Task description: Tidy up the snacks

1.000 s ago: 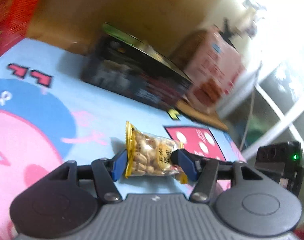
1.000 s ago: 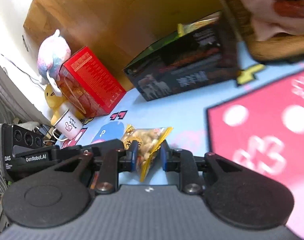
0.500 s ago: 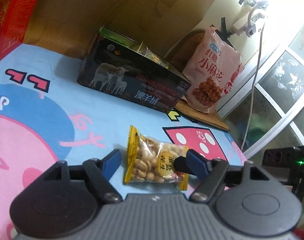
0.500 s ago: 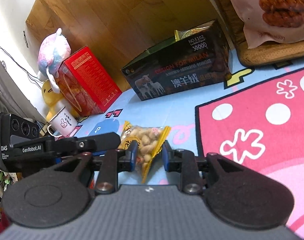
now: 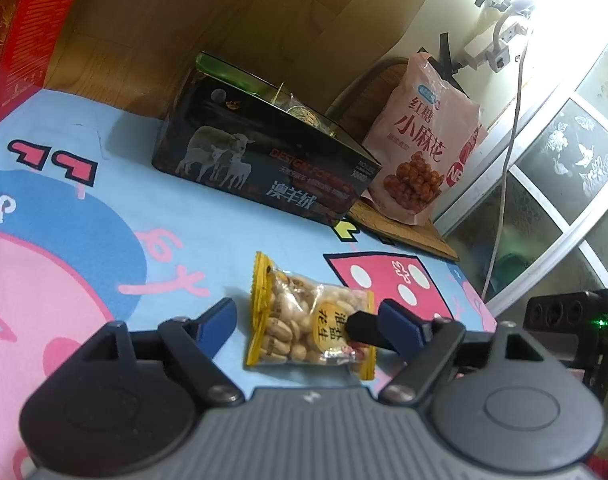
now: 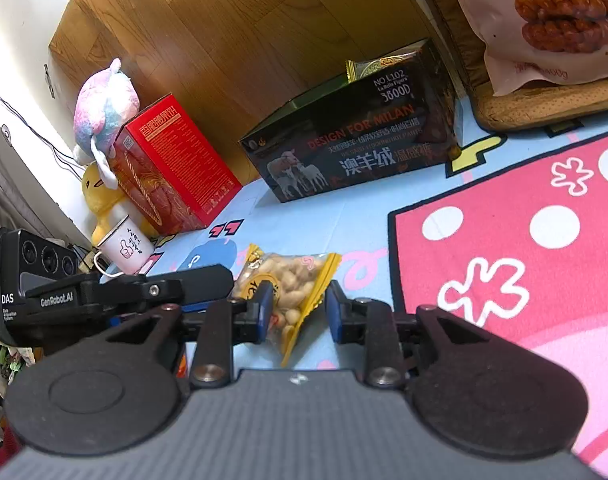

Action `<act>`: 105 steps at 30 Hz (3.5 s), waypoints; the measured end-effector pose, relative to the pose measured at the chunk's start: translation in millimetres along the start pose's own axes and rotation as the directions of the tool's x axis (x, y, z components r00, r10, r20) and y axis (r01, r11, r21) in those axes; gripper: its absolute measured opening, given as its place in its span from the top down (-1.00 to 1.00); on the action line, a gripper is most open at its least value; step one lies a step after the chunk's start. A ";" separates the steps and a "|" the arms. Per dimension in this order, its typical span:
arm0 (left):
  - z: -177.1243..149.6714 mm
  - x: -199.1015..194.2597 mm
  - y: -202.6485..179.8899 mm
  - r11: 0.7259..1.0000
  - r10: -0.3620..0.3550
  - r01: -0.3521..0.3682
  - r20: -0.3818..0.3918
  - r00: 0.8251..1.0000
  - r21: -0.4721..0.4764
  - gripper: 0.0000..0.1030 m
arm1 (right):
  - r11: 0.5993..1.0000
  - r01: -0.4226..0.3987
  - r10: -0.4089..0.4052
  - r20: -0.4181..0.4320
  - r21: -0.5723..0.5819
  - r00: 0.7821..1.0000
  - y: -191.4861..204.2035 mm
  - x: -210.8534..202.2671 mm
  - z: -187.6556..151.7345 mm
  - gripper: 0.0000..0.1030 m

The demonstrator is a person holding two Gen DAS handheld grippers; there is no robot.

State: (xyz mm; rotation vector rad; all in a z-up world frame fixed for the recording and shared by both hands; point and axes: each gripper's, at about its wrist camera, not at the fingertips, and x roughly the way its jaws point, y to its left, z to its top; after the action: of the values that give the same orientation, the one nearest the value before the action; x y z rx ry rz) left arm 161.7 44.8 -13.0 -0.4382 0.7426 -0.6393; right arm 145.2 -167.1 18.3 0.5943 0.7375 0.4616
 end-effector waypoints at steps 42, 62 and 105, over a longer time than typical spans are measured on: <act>1.9 -0.7 6.0 1.000 0.011 -0.011 0.000 1.000 -0.025 -0.27 | 1.000 0.011 -0.011 0.024 -0.015 1.000 2.2 -0.5 -1.1 0.04; 13.8 -6.0 -0.8 0.998 0.025 -0.024 0.018 1.000 -0.050 0.22 | 0.991 0.005 -0.001 0.034 -0.136 0.999 18.4 -0.6 -2.8 0.52; -78.7 -108.7 13.8 0.978 0.184 -0.168 0.129 0.974 -0.128 -0.21 | 0.972 -0.229 0.234 -0.243 0.049 0.941 56.6 -16.2 -41.4 0.11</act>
State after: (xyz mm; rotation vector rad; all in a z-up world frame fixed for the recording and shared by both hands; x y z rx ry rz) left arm 47.7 116.5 -20.8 -0.5127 0.6783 -0.3957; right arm 93.9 -120.6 38.2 0.6528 0.9152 0.7578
